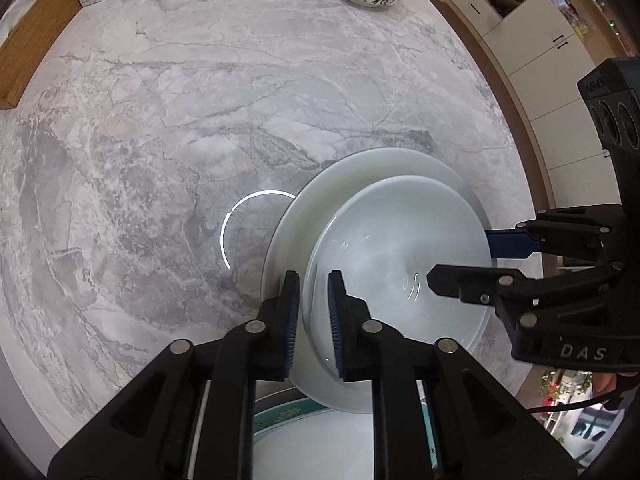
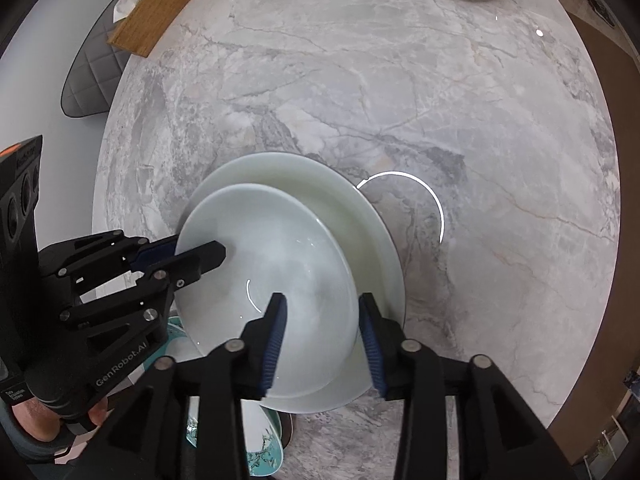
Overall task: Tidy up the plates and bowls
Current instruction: 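Open both grippers, withdraw, and move them to the red-floral white bowl, then close both grippers on the red-floral white bowl's rim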
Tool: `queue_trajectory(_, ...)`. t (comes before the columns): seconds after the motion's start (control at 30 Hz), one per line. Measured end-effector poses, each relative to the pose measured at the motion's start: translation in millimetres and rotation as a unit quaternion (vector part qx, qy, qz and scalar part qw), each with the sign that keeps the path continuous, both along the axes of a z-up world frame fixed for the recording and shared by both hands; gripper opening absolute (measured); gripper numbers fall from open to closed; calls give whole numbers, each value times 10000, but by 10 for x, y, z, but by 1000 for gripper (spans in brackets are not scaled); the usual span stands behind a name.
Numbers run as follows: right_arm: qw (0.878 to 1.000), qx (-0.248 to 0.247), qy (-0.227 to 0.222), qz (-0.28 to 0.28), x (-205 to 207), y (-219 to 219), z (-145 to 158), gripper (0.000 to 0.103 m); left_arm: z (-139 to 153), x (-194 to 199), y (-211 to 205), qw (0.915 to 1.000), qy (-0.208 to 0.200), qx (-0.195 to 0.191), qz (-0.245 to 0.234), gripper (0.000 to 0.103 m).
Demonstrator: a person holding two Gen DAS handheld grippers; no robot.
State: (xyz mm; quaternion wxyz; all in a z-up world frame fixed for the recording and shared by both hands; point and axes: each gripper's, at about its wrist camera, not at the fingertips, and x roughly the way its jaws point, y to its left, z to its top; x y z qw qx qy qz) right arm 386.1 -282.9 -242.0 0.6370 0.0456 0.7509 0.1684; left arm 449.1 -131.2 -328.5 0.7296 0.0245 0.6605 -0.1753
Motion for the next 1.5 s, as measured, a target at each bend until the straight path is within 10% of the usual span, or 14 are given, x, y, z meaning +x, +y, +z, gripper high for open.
queue_trajectory(0.43, 9942, 493, -791, -545, -10, -363, 611, 97, 609, -2, 298, 9963, -401, -683, 338, 103)
queue_trajectory(0.67, 9841, 376, -1660, -516, 452, -781, 975, 103, 1077, 606, 426, 9872, -1299, -763, 523, 103)
queue_trajectory(0.83, 9854, -56, -1583, -629, 1033, -1064, 912, 103, 1204, 1296, 276, 9884, -1234, -625, 621, 103)
queue_trajectory(1.2, 9846, 39, -962, -1462, 2371, -1553, 511, 98, 865, 2770, -549, 9921, -1096, 21, 612, 102)
queue_trajectory(1.5, 9878, -260, -919, -1232, 2692, -1415, 52, 98, 304, 3104, -995, 9941, -897, 325, 510, 101)
